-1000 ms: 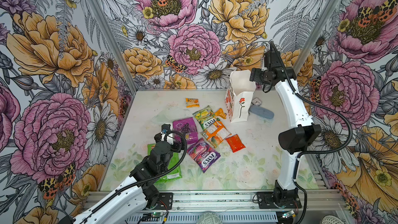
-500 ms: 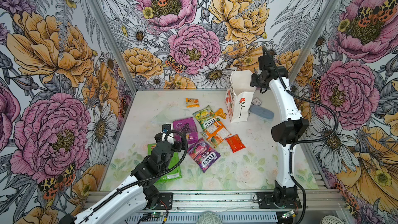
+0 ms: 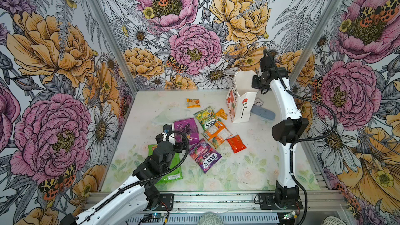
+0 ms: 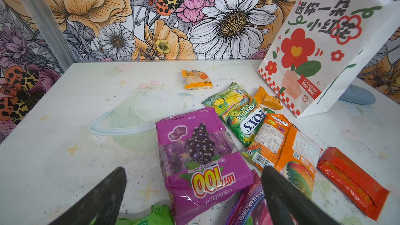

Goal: Place the snacks into the paper bag
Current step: 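Reach right gripper to bag handle while left gripper moves over chips, then grasp the bag handle with the right gripper and drag the bag nearer the robot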

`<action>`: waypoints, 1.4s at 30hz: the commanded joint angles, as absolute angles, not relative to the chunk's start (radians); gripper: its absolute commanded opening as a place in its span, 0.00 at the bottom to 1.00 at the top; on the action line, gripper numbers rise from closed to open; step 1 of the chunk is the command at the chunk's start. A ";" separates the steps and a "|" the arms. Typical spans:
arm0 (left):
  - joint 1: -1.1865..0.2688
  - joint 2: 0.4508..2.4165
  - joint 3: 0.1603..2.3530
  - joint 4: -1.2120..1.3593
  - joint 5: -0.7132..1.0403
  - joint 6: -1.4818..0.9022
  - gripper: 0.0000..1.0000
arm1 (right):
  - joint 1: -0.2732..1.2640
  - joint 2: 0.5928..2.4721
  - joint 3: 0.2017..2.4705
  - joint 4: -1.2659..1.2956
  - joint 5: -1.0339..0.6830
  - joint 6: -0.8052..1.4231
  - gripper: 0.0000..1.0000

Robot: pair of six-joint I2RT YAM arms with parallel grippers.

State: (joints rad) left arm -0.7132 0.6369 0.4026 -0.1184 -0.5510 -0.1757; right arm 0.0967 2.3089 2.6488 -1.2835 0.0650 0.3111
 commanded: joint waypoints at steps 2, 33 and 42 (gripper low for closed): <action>-0.703 0.638 0.391 -0.089 -0.568 -0.169 0.99 | 0.096 2.275 2.673 -1.287 0.049 0.323 0.00; -0.686 0.674 0.387 -0.067 -0.547 -0.179 0.98 | 0.091 1.132 1.471 -1.074 0.136 0.429 0.00; -0.686 0.681 0.385 -0.062 -0.545 -0.179 0.99 | 0.073 1.027 1.303 -1.148 0.178 0.449 0.00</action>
State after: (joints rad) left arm -0.6952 0.6819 0.3996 -0.0952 -0.5533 -0.1757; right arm 0.0784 1.0336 1.3380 -1.1271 0.1581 0.4305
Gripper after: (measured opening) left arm 0.986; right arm 0.047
